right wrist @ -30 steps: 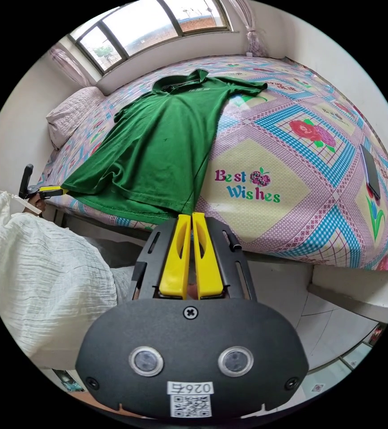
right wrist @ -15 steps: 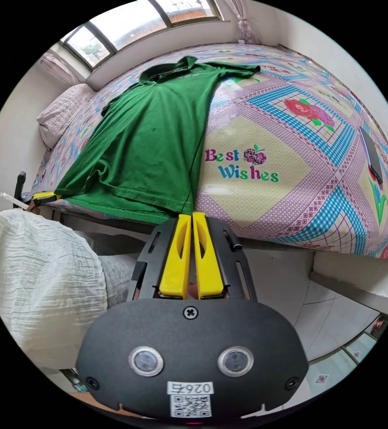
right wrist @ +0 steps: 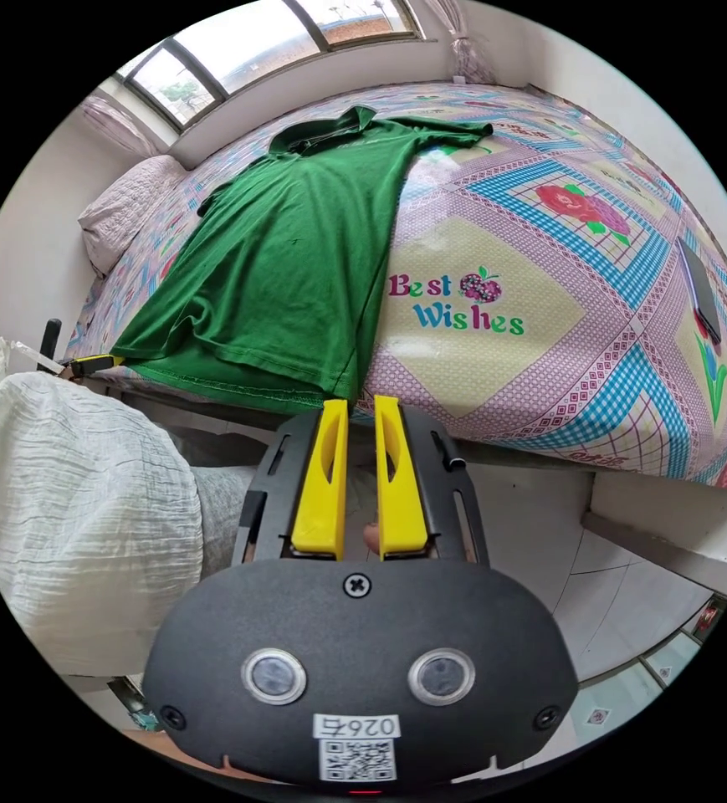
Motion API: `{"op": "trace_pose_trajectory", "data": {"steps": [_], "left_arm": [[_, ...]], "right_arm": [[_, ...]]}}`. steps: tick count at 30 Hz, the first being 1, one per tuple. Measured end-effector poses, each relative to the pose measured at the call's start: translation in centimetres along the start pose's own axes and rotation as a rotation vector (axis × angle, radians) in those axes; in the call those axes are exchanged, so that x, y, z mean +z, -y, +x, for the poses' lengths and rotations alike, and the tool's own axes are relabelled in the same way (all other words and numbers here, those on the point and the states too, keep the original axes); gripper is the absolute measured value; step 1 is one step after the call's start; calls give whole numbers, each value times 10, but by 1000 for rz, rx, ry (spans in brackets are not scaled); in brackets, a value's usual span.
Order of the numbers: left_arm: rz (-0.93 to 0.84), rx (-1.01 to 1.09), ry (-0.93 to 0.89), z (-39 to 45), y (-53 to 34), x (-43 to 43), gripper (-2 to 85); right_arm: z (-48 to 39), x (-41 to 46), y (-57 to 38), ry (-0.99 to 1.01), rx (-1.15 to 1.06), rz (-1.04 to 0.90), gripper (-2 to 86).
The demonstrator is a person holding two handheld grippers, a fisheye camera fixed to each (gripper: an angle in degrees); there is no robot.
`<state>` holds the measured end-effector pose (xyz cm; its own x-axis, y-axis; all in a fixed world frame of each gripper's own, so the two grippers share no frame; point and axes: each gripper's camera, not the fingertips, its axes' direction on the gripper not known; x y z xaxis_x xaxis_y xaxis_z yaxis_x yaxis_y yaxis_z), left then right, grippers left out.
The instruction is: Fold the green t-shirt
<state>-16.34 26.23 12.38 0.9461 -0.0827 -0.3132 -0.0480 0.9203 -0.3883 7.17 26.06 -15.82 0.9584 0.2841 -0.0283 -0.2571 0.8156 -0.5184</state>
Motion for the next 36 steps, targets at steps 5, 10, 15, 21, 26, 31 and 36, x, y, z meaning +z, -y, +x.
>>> {"op": "trace_pose_trajectory", "data": {"steps": [5, 10, 15, 21, 26, 31, 36], "left_arm": [[31, 27, 52, 4, -14, -4, -4], [26, 77, 139, 5, -19, 7, -4], [-9, 156, 191, 4, -21, 34, -5], [34, 121, 84, -28, -38, 34, -6], [170, -22, -154, -86, -71, 22, -7], [269, -139, -381, -142, -100, 38, -7], [262, -238, -495, -188, -124, 76, -7]], "right_arm": [[-27, -8, -5, -109, -103, -38, 62], [-46, -15, -4, -206, -188, -26, 58], [-55, -7, -2, -309, -302, -62, 28], [-29, -31, -3, -223, -280, -32, -14], [34, -86, -26, 77, -76, 144, -16], [117, -109, -62, 392, 145, 348, -16], [172, -76, -92, 506, 272, 290, -14]]}}
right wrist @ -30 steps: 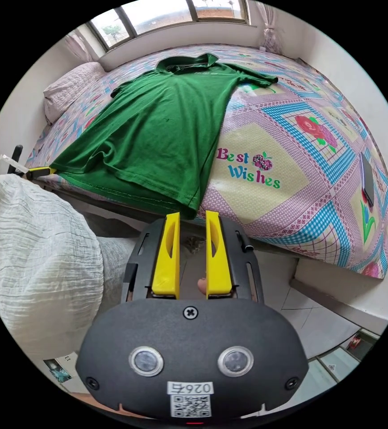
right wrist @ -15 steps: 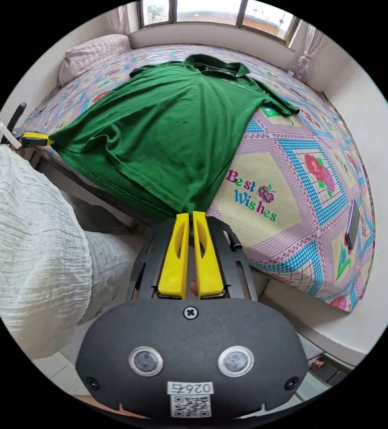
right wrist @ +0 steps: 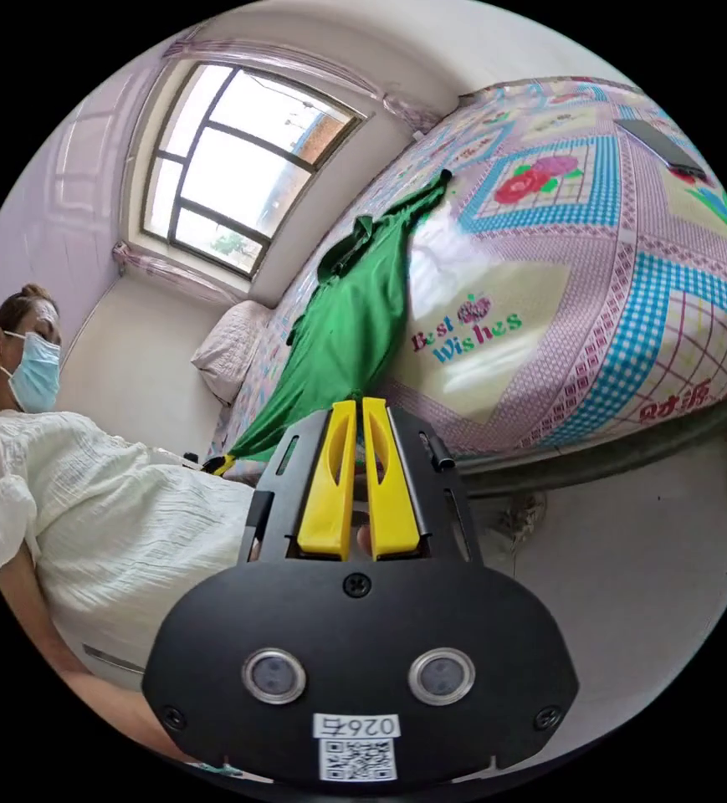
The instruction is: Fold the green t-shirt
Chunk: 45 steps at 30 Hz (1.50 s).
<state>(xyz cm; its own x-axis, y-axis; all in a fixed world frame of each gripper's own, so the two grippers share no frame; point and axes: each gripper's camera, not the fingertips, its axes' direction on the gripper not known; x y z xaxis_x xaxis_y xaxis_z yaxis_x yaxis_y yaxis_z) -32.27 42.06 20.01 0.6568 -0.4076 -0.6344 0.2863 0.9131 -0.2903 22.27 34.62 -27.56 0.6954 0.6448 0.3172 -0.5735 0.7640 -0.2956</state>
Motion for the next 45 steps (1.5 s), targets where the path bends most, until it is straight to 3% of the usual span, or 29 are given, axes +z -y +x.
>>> {"op": "trace_pose_trajectory", "data": {"steps": [2, 7, 20, 28, 32, 38, 45], "left_arm": [[-102, -24, 88, -21, -3, 14, -7], [-162, -16, 150, -34, -3, 20, -7], [-194, 14, -104, -67, -2, 3, -7], [-315, 11, -26, -57, -16, 0, -10], [-209, -7, 40, -40, -22, -30, -10], [16, 109, 194, 29, 36, -58, -10], [50, 343, 373, 155, 134, -8, -10]], "right_arm": [[23, 16, -8, -84, 35, -118, -11], [39, 9, -12, -66, 67, -96, 20], [38, -28, 3, -90, 29, -43, 30], [42, -7, 7, -78, 44, -55, 44], [27, -15, 16, -130, 20, 89, 33], [-11, 20, 100, -244, -158, 128, 41], [-12, 84, 223, -393, -209, 177, 51]]}}
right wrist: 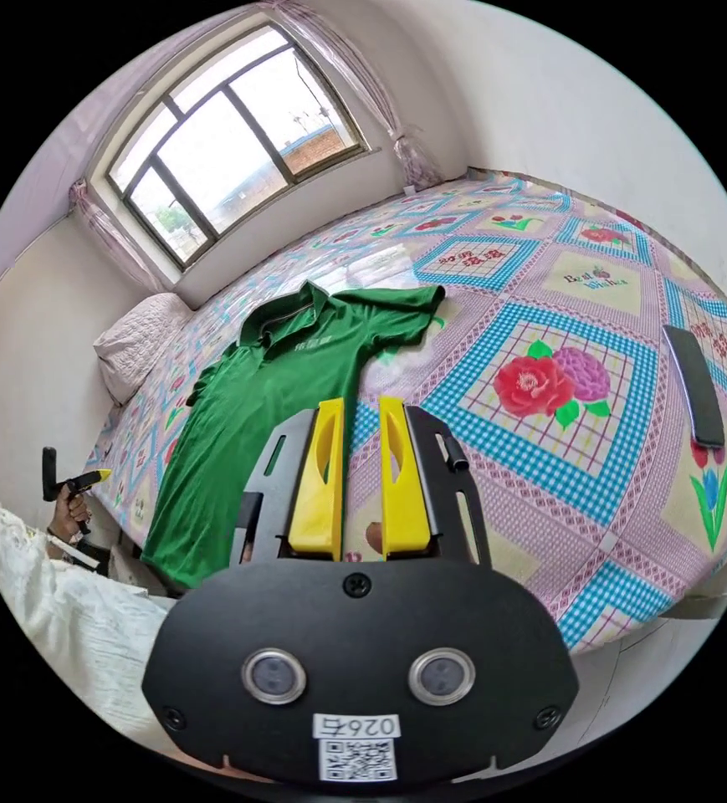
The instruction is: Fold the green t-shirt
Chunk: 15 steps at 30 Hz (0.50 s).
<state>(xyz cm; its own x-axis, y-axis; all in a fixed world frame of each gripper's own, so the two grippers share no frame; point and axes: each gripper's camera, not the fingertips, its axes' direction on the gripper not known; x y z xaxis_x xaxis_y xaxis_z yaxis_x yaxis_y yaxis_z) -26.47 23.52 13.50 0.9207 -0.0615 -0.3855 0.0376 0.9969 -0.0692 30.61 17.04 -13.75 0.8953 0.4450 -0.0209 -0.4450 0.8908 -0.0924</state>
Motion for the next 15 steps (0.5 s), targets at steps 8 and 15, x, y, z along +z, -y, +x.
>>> {"op": "trace_pose_trajectory", "data": {"steps": [8, 15], "left_arm": [[-31, 143, 221, 78, 119, 54, -9], [-58, 5, 268, 58, 168, 67, -10]], "right_arm": [[15, 131, 106, -162, 36, -124, 62], [27, 201, 135, -191, 159, -171, 78]]}}
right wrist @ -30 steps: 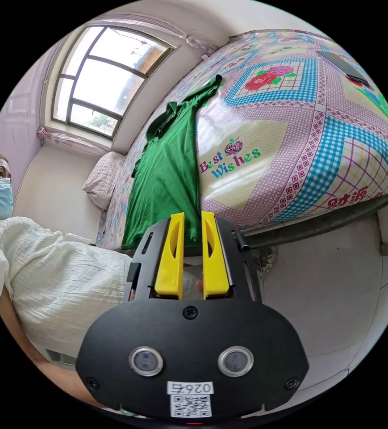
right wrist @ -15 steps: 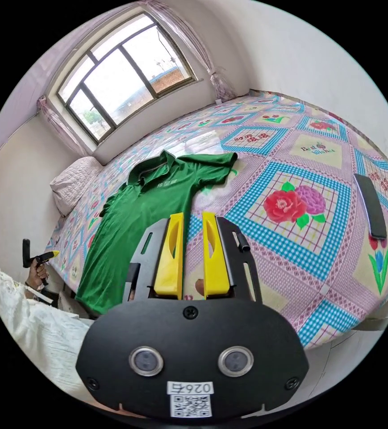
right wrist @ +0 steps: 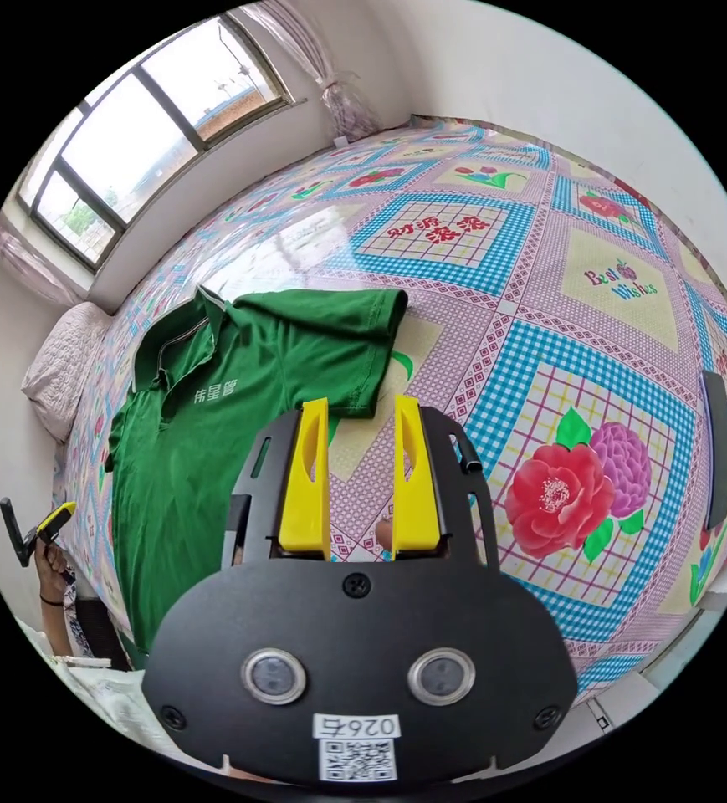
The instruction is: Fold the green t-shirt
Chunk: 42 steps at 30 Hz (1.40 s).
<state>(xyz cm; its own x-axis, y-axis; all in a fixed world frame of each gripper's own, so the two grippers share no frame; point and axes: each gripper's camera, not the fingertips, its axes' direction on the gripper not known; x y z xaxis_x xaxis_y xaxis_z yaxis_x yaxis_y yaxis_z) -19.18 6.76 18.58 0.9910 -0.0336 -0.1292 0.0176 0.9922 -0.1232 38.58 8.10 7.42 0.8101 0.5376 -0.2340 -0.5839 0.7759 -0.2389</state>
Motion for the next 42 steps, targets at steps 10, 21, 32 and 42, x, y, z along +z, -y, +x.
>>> {"op": "trace_pose_trajectory", "data": {"steps": [10, 21, 32, 42], "left_arm": [[-5, 0, -10, 8, 43, -9, -10], [-10, 64, -15, 29, 111, -10, -10], [-101, 177, 105, 79, 362, 90, -9], [-193, 348, 21, 161, 515, 173, -7]], "right_arm": [[-34, 67, 43, -114, 27, -94, -11], [-48, 62, 49, -135, 72, 19, -6], [-207, 161, 166, -110, -338, -30, -9], [-299, 275, 237, 16, -545, -203, -9]]}}
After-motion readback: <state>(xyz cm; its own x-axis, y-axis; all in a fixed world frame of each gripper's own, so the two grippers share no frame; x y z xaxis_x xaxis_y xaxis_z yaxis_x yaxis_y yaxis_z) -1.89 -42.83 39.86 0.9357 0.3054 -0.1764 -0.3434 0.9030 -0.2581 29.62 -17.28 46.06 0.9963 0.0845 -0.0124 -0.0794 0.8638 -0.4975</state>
